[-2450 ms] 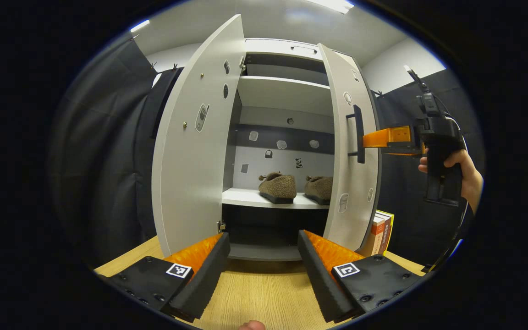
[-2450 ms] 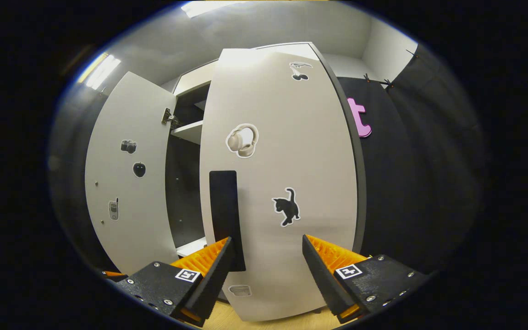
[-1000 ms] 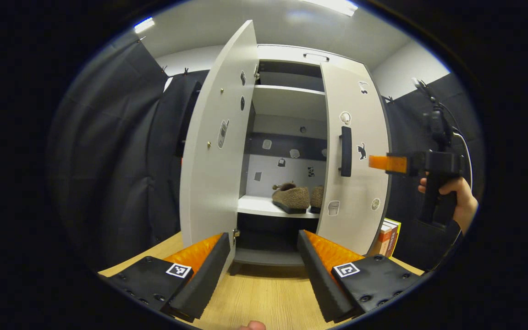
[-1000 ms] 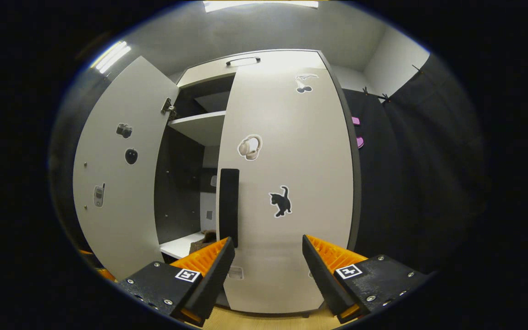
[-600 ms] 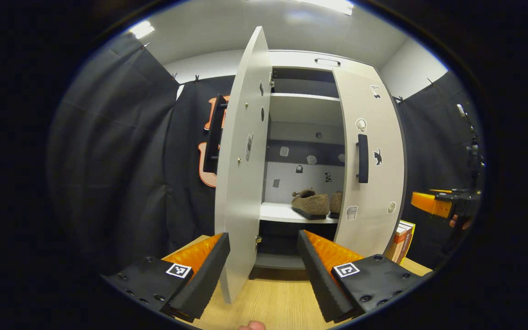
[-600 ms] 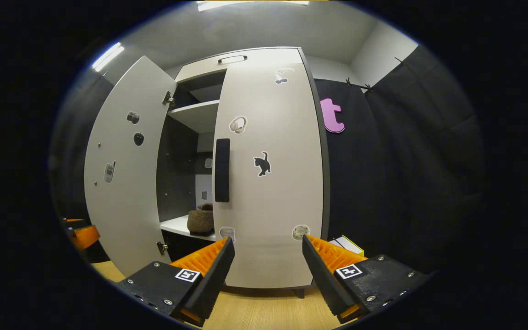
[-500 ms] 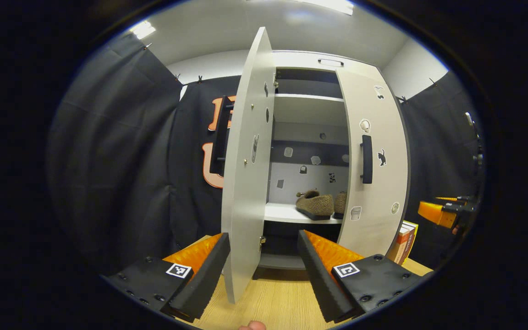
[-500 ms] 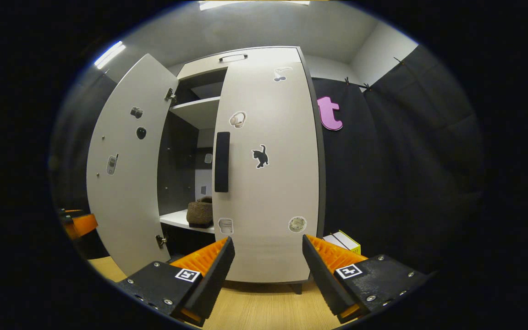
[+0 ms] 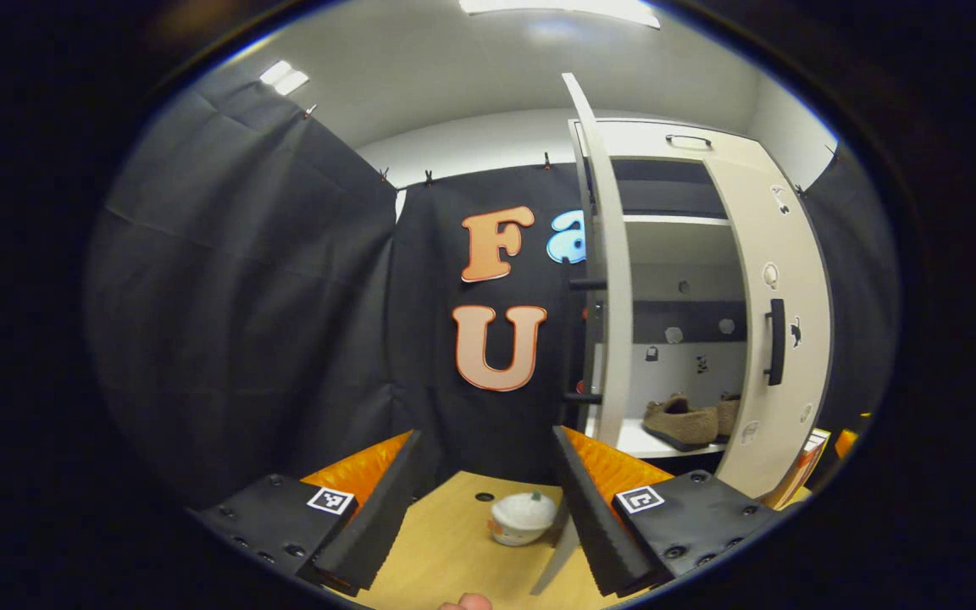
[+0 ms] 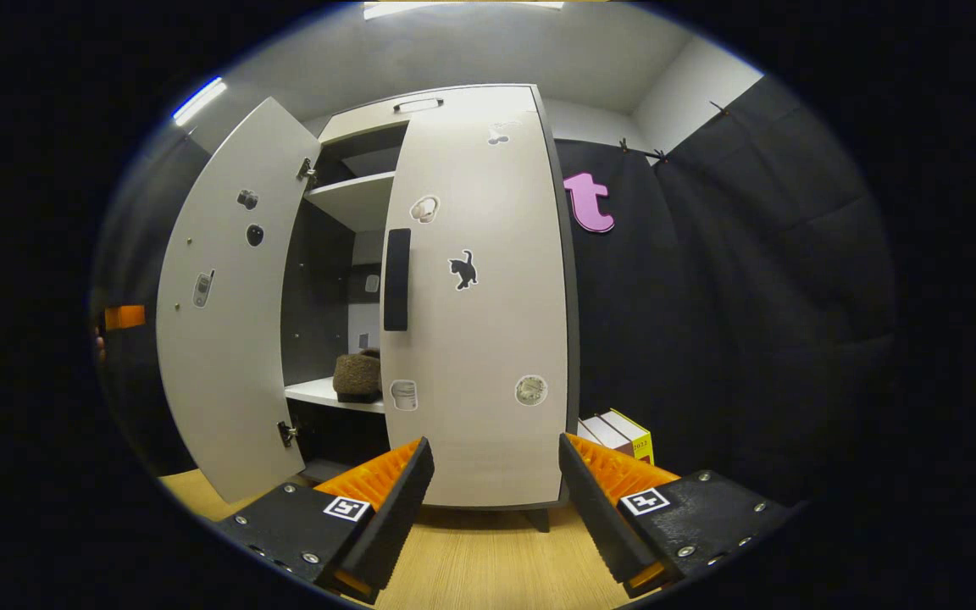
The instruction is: Grab one shoe with the right hand and put it into the shoe cabinet, grab the other shoe with the left hand and put it into the shoe cabinet; then close the right door with the right hand and the left door with the left hand.
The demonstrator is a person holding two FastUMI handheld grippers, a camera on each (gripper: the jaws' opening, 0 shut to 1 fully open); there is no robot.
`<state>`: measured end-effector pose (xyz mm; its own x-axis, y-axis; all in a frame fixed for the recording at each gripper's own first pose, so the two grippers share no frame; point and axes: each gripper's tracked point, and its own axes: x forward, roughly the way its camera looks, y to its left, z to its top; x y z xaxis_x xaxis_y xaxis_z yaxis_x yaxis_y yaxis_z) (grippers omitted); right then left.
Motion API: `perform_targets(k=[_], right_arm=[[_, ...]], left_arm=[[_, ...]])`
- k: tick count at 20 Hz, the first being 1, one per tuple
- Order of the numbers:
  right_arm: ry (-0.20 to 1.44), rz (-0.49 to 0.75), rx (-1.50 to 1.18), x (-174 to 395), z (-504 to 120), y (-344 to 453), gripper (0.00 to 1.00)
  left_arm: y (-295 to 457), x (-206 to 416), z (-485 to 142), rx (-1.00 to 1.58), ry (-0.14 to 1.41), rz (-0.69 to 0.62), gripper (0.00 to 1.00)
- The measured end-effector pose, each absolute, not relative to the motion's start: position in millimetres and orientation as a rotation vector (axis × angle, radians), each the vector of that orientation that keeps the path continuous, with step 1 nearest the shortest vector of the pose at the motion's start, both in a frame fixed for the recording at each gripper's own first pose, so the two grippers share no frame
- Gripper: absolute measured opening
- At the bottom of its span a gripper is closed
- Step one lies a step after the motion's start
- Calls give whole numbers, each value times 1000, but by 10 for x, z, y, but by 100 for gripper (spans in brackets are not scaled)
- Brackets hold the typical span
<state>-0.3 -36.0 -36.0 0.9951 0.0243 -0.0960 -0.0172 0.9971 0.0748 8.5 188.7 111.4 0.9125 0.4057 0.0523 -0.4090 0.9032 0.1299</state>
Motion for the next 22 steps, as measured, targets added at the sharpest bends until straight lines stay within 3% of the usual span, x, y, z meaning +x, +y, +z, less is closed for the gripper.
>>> perform_targets(k=[5,12,16,19,22], right_arm=[[99,19,49,-27,-351,-372,92],[106,20,37,-21,-338,-380,92],[98,38,49,14,-283,-340,92],[97,41,44,-5,-267,-356,92],[97,31,38,-44,-263,-416,92]], left_arm=[[2092,593,1300,91,-36,405,94],[2047,722,1394,137,-48,381,99],[1764,738,1369,126,-45,300,91],[1495,773,1330,87,-38,239,99],[1246,819,1306,75,-33,196,91]])
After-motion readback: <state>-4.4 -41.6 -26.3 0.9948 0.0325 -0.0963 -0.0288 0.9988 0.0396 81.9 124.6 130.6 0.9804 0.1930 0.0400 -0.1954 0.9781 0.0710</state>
